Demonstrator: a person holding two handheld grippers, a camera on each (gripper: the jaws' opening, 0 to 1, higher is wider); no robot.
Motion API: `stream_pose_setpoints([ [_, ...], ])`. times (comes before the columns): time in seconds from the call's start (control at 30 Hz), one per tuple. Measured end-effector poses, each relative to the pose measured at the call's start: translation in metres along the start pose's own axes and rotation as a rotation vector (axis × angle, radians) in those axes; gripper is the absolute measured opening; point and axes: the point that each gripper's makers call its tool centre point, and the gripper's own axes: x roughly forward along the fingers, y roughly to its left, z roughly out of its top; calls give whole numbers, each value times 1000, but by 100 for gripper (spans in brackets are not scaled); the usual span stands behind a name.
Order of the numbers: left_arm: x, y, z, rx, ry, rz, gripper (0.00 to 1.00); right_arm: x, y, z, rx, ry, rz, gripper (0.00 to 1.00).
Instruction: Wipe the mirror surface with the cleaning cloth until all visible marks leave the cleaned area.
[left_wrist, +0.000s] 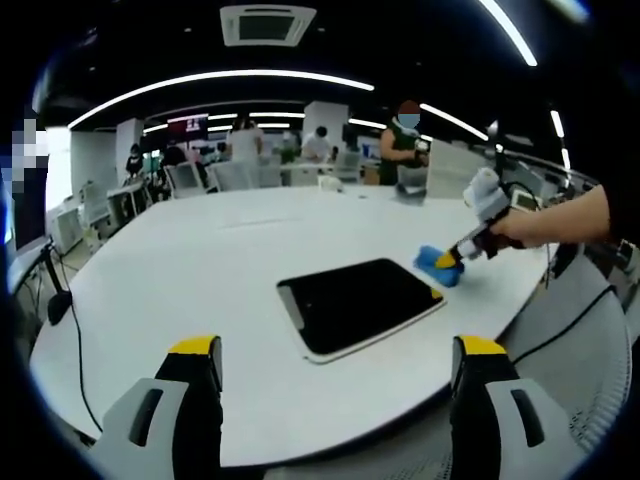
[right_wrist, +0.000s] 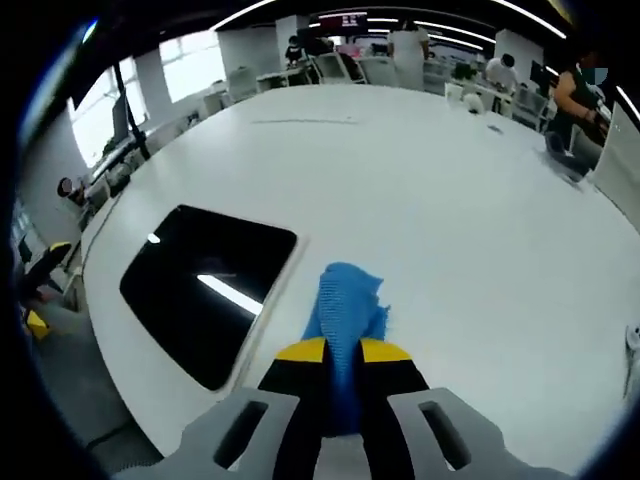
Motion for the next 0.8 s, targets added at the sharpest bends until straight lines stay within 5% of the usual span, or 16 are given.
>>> stream_pose_setpoints([
  [0.2, 0, -1, 0, 1, 1, -4, 94, 1, 9, 38, -25, -73, -30, 6],
  [0.43, 0, 0, 1, 1, -9, 1, 95, 21, 41, 61, -2, -89, 26, 6],
  [0.6, 0, 0, 1, -1, -12, 1, 94, 41, 56, 60, -45, -46, 38, 6],
  [0.8, -1, -1, 3, -1, -26, -5, 93, 52, 57, 37, -131, 60, -7, 6],
])
